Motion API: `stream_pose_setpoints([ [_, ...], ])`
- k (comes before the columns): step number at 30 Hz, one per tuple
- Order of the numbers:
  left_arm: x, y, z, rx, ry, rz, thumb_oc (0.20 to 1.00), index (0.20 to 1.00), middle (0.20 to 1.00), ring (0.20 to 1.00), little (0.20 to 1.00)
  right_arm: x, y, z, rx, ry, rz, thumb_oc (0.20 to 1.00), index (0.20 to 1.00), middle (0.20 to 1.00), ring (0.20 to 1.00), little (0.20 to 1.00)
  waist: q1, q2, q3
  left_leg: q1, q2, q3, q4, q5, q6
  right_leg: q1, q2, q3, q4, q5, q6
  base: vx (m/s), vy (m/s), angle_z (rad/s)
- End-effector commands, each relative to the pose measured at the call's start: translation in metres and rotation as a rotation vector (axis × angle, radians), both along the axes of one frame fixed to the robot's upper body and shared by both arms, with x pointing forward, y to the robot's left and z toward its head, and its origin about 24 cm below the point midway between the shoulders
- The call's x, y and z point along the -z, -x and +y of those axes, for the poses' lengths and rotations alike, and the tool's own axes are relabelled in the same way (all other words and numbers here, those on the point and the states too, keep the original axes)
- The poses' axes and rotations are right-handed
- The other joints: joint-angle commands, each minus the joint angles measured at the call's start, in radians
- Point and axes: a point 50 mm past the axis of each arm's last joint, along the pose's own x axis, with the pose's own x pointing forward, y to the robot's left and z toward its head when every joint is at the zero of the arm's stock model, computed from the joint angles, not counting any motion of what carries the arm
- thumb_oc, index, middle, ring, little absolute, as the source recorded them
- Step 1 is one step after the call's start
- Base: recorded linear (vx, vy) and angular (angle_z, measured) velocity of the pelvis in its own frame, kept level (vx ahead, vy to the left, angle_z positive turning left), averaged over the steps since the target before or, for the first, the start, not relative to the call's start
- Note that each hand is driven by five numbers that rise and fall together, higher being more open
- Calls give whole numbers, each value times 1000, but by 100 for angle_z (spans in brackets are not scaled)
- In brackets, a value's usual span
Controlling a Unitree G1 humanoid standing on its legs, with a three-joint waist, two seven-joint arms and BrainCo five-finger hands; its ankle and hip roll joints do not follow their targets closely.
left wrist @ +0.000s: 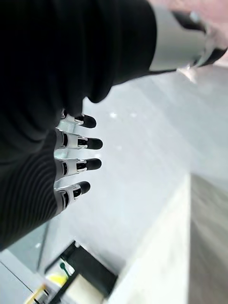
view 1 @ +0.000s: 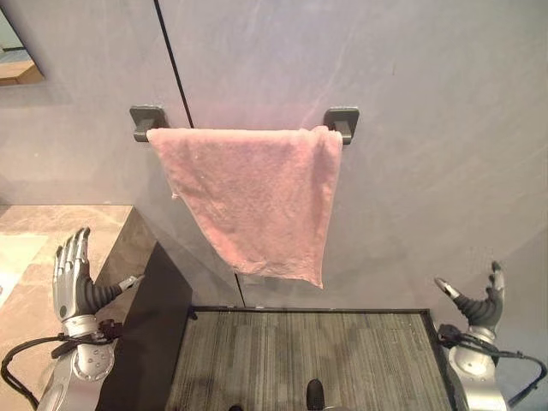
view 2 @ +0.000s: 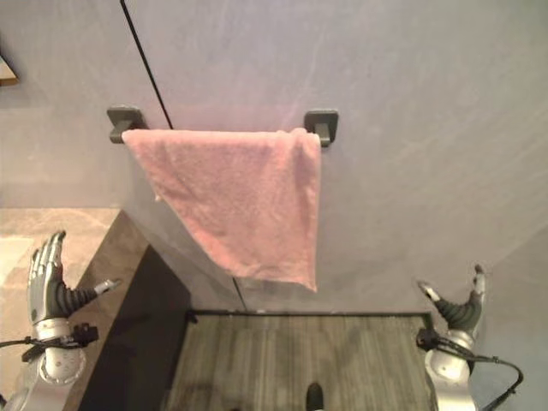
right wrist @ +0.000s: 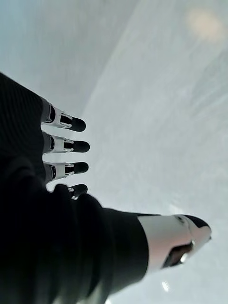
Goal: Put brush and paste in cup on sink, flatten towel.
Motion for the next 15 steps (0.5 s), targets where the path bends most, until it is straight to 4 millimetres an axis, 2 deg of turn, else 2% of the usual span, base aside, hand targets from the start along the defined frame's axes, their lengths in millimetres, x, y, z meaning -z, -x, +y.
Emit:
stream_pose_setpoints([
  [1,-23,-7,6,-3,-55,-140,1000,1000,1000,1000,1000,-29,-11,-6,-6,112,-117,1000,1000,1000,1000,1000,-8,-13,5,-44,17,38,12,32,-33,55,-104,-12,9,-31,109,0,0,0],
  [3,-11,-10,0,29,80,-118,1000,1000,1000,1000,1000,-22,-11,-6,-12,134,-60,1000,1000,1000,1000,1000,-8,-17,8,-46,18,37,12,34,-32,54,-103,-14,9,-30,108,0,0,0],
  [4,-11,-10,0,31,84,-117,1000,1000,1000,1000,1000,-22,-11,-7,-11,136,-60,1000,1000,1000,1000,1000,-8,-16,9,-46,18,37,12,34,-32,54,-103,-14,9,-30,108,0,0,0],
  [5,8,-11,-7,46,291,-93,1000,1000,1000,1000,1000,-16,-13,-5,-31,113,-17,1000,1000,1000,1000,1000,-10,-19,11,-47,17,39,12,36,-30,54,-103,-15,9,-29,106,0,0,0],
  [6,15,-11,-7,44,362,-83,1000,1000,1000,1000,1000,-13,-14,-4,-34,93,-8,1000,1000,1000,1000,1000,-11,-19,13,-47,18,38,12,36,-29,54,-102,-14,9,-28,106,0,0,0],
  [8,21,-12,-9,52,422,-66,1000,1000,1000,1000,1000,-9,-15,-4,-45,72,8,1000,1000,1000,1000,1000,-11,-20,15,-47,18,38,12,37,-27,54,-102,-14,9,-28,105,0,0,0],
  [9,29,-12,-11,57,492,-49,1000,1000,1000,1000,1000,-3,-15,-2,-70,40,35,1000,1000,1000,1000,1000,-12,-21,17,-47,17,39,12,37,-26,53,-101,-13,9,-27,104,0,0,0],
  [10,45,-12,-16,59,631,-15,1000,1000,1000,1000,1000,8,-13,1,-99,-13,85,1000,1000,1000,1000,1000,-14,-25,20,-48,18,41,12,39,-25,50,-99,-10,9,-25,103,0,0,0],
  [11,45,-12,-15,61,634,-16,1000,1000,1000,1000,1000,8,-14,0,-100,-13,85,1000,1000,1000,1000,1000,-14,-25,20,-48,18,41,12,39,-25,50,-99,-10,9,-25,103,0,0,0],
  [12,55,-12,-20,68,723,6,1000,1000,1000,1000,1000,17,-13,3,-127,-61,127,1000,1000,1000,1000,1000,-14,-26,22,-48,18,42,12,40,-24,49,-98,-9,9,-24,102,0,0,0],
  [13,73,-10,-29,73,829,69,1000,1000,1000,1000,1000,37,-8,8,-133,-207,168,1000,1000,1000,1000,1000,-16,-29,23,-49,19,44,12,43,-23,47,-97,-7,9,-22,101,-35,-18,-1],
  [14,83,-8,-33,75,884,116,1000,1000,1000,1000,1000,45,-5,9,-132,-278,181,1000,1000,1000,1000,1000,-17,-30,25,-49,19,44,12,44,-23,46,-96,-6,9,-21,101,0,0,0],
  [15,83,-8,-32,77,886,116,1000,1000,1000,1000,1000,45,-5,9,-133,-280,180,1000,1000,1000,1000,1000,-16,-30,25,-49,19,45,12,44,-23,45,-96,-6,9,-21,101,0,0,0],
])
